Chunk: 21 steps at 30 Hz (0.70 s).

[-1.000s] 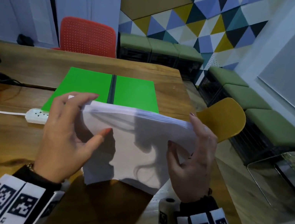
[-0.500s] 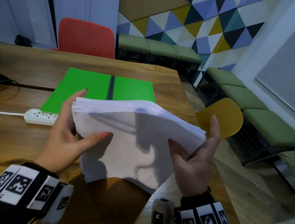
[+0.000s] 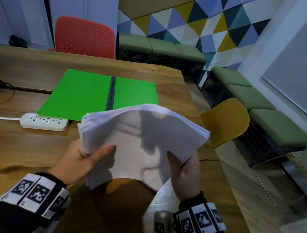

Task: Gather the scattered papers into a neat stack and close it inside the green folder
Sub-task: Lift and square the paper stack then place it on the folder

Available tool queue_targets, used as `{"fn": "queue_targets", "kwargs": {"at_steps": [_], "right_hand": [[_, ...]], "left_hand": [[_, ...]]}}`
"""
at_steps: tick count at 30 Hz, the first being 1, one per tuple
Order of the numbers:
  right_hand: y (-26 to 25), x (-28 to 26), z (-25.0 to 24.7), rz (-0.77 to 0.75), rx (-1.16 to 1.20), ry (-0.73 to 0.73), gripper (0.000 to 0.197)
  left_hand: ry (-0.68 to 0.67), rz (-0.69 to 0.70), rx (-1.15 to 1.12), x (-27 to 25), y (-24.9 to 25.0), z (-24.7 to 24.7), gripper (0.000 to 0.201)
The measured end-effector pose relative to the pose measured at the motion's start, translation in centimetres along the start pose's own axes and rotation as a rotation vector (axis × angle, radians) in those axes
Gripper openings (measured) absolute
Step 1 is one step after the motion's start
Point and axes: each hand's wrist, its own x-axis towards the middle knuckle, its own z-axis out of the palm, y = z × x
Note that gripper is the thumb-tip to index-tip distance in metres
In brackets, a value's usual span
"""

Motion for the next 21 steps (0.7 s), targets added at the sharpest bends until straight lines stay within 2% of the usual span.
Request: {"fn": "queue_targets", "kwargs": {"at_steps": [2,5,7,8,9,10,11,12,14,15,17,18,20,21], "right_hand": [[-0.2,0.0,0.3,0.039,-0.002,0.014,0.037],[0.5,-0.5,0.4,0.218,-0.104,0.114,0.074],[1.8,-1.6,-0.2,0.434,-0.183,0.18,0.105],[2.5,-2.3,-0.6,0.557,-0.156,0.185,0.117],[3.3,-3.0,-0.9,0.672,-0.044,0.168,0.125],[3.8,-3.8,-1.2,0.756,0.153,0.124,0.128],[4.5,-4.4,-1.4,0.823,0.382,0.059,0.124],[5.0,-5.0,-1.5,0.876,0.581,0.001,0.11],[5.2,-5.4,-1.6,0.892,0.777,-0.017,0.07],[5.2,-5.2,-1.8,0.857,0.784,0.007,0.06],[5.1,-4.2,-2.6,0.751,0.693,0.088,0.047],[5.0,-3.6,-3.3,0.679,0.638,0.133,0.046],[4.5,-2.6,-4.7,0.534,0.494,0.176,0.059],[4.1,-2.4,-5.2,0.475,0.438,0.17,0.055]], "left_hand": [[0.031,0.056,0.149,0.5,-0.5,-0.5,0.013],[0.117,0.076,0.176,1.1,-0.7,-0.9,0.032],[0.173,0.012,0.006,1.3,-0.9,-1.0,0.022],[0.192,-0.046,-0.122,1.1,-0.9,-0.9,0.008],[0.205,-0.084,-0.213,0.9,-0.7,-0.7,0.009],[0.203,-0.106,-0.288,0.7,-0.7,-0.4,0.021],[0.21,-0.119,-0.368,0.5,-1.0,-0.1,0.029],[0.221,-0.135,-0.434,0.3,-1.3,0.2,0.037],[0.193,-0.196,-0.542,0.0,-2.8,0.5,0.068],[0.179,-0.246,-0.576,-0.3,-3.6,0.5,0.083],[0.179,-0.337,-0.603,-0.5,-4.0,-0.3,0.087],[0.178,-0.342,-0.645,-0.3,-4.7,-1.4,0.087],[0.151,-0.295,-0.731,0.4,-5.1,-4.0,0.093],[0.106,-0.265,-0.721,0.6,-4.8,-5.3,0.095]]}}
